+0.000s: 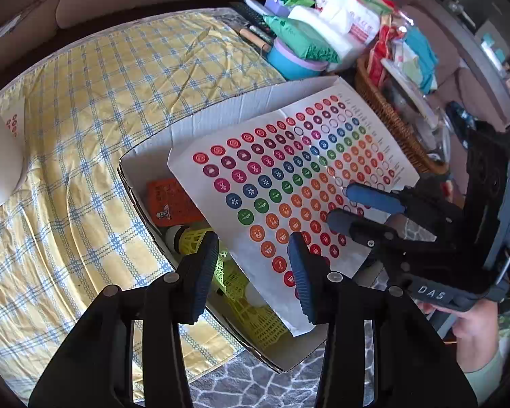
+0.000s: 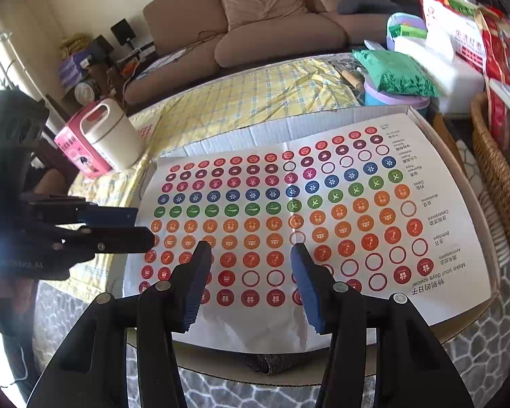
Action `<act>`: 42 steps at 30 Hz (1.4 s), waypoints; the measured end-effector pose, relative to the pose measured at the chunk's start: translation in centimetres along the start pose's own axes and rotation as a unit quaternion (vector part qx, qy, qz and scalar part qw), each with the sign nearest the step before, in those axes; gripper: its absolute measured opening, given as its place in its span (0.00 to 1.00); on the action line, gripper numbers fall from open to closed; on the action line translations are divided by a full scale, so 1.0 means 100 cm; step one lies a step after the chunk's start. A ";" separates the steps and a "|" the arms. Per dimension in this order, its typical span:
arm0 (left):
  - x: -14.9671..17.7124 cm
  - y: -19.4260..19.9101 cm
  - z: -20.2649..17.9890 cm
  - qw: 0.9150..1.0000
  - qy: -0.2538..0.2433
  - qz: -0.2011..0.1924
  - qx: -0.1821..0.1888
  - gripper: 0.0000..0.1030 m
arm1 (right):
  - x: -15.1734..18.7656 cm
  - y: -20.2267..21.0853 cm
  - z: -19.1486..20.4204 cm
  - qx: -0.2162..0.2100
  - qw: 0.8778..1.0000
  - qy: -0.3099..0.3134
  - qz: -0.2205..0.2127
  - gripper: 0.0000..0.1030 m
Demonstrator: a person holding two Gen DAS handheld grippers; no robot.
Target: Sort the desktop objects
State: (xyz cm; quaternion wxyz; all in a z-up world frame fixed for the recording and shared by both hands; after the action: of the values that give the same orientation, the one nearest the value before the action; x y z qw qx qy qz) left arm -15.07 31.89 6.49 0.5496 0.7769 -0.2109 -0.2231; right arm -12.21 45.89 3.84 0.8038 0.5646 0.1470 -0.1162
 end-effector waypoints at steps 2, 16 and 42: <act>0.002 0.009 0.004 1.000 0.005 -0.010 -0.015 0.38 | 0.003 -0.001 0.003 -0.027 1.000 0.000 0.010 0.50; -0.017 0.036 -0.009 0.999 -0.020 -0.045 -0.022 0.51 | -0.011 0.088 -0.104 0.035 0.990 -0.114 -0.081 0.49; 0.004 0.026 -0.005 0.999 -0.025 -0.028 -0.017 0.61 | 0.010 0.077 -0.072 0.052 0.995 -0.076 -0.040 0.59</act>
State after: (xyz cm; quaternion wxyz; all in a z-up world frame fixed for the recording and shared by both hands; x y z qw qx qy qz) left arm -14.64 31.22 9.02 0.5507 0.7675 -0.1987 -0.2612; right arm -9.36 55.26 7.88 0.7770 0.5887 0.1018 -0.1985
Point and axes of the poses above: each gripper's, at about its wrist camera, not at the fingertips, and y roughly against the way its jaws point, z to its left, x to its underside, the point moved 5 cm from there along -y, roughly the way its jaws point, and after that the axes turned 14 degrees about z, right-handed, at the moved point
